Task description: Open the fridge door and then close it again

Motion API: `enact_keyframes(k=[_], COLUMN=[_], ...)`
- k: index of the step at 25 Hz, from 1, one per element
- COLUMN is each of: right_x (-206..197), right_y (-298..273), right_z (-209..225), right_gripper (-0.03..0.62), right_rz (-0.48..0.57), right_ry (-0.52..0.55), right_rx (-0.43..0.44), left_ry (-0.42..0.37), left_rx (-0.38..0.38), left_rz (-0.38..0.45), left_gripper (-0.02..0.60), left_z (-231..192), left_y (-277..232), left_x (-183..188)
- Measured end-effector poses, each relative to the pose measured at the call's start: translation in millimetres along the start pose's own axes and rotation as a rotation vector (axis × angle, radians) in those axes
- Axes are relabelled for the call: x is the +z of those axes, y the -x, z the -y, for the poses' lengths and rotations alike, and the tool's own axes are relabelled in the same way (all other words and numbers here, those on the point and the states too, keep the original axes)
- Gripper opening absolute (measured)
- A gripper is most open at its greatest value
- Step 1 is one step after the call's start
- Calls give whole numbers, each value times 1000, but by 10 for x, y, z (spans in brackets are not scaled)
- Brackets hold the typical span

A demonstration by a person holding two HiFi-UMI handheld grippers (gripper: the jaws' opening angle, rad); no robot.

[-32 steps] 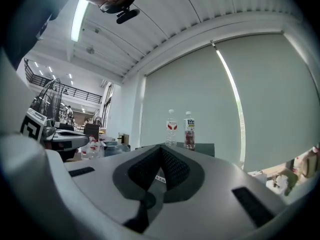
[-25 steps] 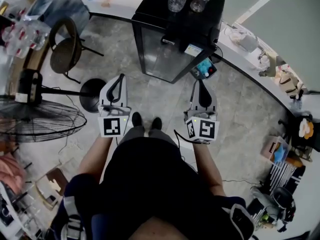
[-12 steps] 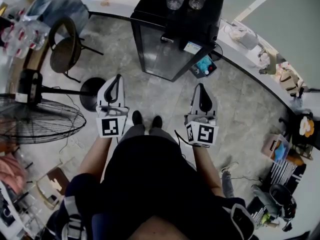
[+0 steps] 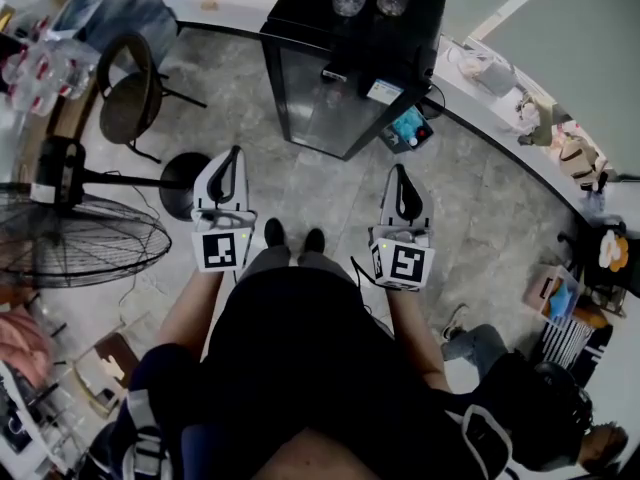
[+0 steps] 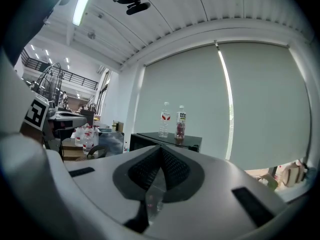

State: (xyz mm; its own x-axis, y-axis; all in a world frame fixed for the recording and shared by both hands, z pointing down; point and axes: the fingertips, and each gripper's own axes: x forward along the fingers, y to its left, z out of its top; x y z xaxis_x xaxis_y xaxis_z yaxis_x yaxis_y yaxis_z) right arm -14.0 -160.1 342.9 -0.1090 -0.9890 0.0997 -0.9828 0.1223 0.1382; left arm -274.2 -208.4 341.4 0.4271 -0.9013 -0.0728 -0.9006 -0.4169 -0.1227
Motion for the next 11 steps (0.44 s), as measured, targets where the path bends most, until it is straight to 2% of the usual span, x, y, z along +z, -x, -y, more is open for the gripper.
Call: enact_keyframes(k=[11], right_x=[-21], right_y=[17], right_z=[-11], right_gripper=[18], right_rz=[-28], right_ry=[35], right_rx=[13], left_ry=[5], left_rx=[-1], left_rz=[7], left_gripper=[23], left_z=[37], left_y=[52], left_x=[4])
